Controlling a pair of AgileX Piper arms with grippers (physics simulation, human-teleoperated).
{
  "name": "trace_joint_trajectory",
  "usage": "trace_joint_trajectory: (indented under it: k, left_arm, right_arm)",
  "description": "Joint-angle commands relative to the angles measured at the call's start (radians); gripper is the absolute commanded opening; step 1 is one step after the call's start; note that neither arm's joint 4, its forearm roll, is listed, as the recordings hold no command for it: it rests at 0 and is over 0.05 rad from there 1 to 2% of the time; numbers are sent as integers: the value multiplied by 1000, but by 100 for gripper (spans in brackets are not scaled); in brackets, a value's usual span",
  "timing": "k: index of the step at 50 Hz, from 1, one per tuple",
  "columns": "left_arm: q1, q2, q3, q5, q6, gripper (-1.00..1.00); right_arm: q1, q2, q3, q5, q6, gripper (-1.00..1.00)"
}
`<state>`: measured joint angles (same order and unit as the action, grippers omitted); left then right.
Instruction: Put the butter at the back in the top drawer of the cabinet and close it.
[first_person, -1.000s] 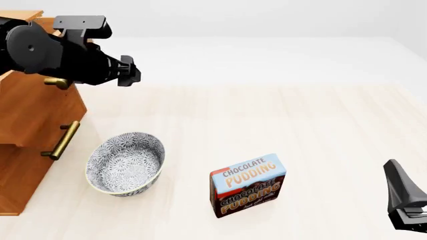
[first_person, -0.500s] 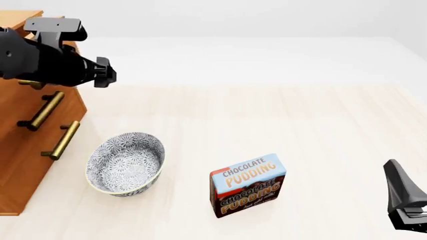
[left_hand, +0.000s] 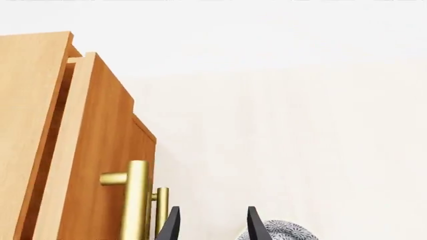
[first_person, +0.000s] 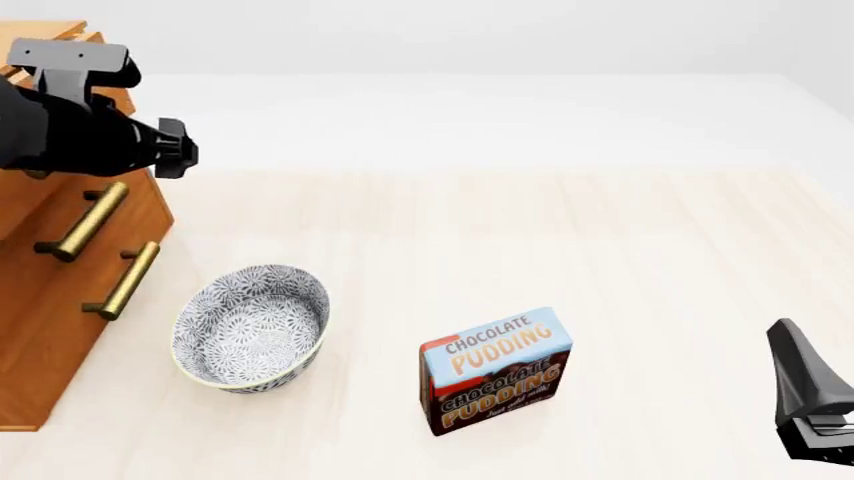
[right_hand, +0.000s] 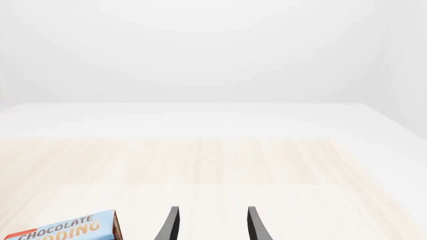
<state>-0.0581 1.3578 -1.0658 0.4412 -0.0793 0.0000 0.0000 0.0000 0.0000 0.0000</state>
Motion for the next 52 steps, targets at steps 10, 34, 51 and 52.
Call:
trace_joint_trajectory:
  k: [10, 34, 51, 52]
  left_arm:
    - [69, 35, 79, -12, -25, 100]
    - [143, 93, 95, -58, -40, 100]
    - [130, -7, 108, -35, -23, 100]
    - [124, -24, 107, -28, -23, 100]
  right_arm:
    - [0, 0, 0, 0, 0, 100]
    - [0, 0, 0, 0, 0, 100]
    - [0, 0, 0, 0, 0, 100]
    - [0, 0, 0, 0, 0, 100]
